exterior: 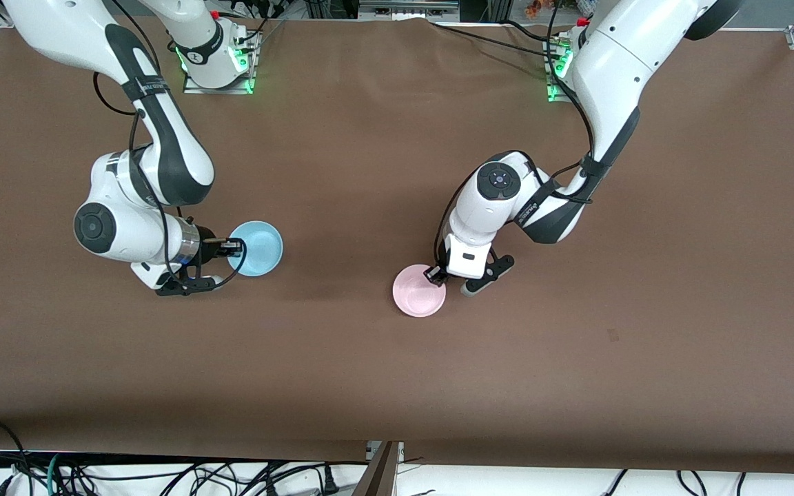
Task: Stack pink and blue bowls on white bowl
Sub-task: 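Carry the blue bowl toward the stack while the left gripper withdraws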
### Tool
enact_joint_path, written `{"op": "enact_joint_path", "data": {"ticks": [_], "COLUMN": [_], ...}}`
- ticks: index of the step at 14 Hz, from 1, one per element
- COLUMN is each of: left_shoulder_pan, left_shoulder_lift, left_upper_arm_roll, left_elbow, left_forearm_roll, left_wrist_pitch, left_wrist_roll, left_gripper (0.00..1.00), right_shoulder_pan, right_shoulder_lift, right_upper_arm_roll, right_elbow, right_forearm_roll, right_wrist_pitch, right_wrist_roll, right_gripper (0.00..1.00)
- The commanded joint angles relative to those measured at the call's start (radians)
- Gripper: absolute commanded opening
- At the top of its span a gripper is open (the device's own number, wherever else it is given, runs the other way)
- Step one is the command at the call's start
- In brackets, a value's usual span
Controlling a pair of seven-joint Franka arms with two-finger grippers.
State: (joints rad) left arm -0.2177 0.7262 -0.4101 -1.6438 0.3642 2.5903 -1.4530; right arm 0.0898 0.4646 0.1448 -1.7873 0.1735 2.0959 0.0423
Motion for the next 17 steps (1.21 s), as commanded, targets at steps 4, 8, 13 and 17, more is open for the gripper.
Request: {"op": "enact_joint_path", "data": {"ticks": [4, 8, 13, 17], "left_shoulder_pan": [0.043, 0.107, 0.257, 0.314], "left_shoulder_lift": [-0.036, -0.059, -0.059, -0.057], "left_upper_arm_roll": [-0.003, -0.041, -0.18, -0.18], "left_elbow": [0.041, 0.084, 0.232, 0.381], "left_forearm_roll": [0.03, 0.018, -0.011, -0.148], "left_wrist_pitch": [-0.016, -0.087, -0.29, -0.47], "left_wrist_roll": [0.008, 0.037, 0.149, 0.368], "left_gripper": [0.0, 0.0, 0.0, 0.0], "right_shoulder_pan": [0.059, 0.131, 0.247, 0.321], "right_shoulder_lift": [0.019, 0.045, 0.135, 0.199], "right_upper_arm_roll": [0.002, 0.002, 0.002, 0.002], "right_elbow": [0.048, 0.104, 0.242, 0.313], "right_forearm_roll": [0.015, 0.04, 0.066, 0.066], "right_wrist_pitch": [0.0, 0.01, 0.087, 0.177], "right_wrist_roll": [0.123, 0.258, 0.476, 0.611], "right_gripper": [0.0, 0.0, 0.0, 0.0]}}
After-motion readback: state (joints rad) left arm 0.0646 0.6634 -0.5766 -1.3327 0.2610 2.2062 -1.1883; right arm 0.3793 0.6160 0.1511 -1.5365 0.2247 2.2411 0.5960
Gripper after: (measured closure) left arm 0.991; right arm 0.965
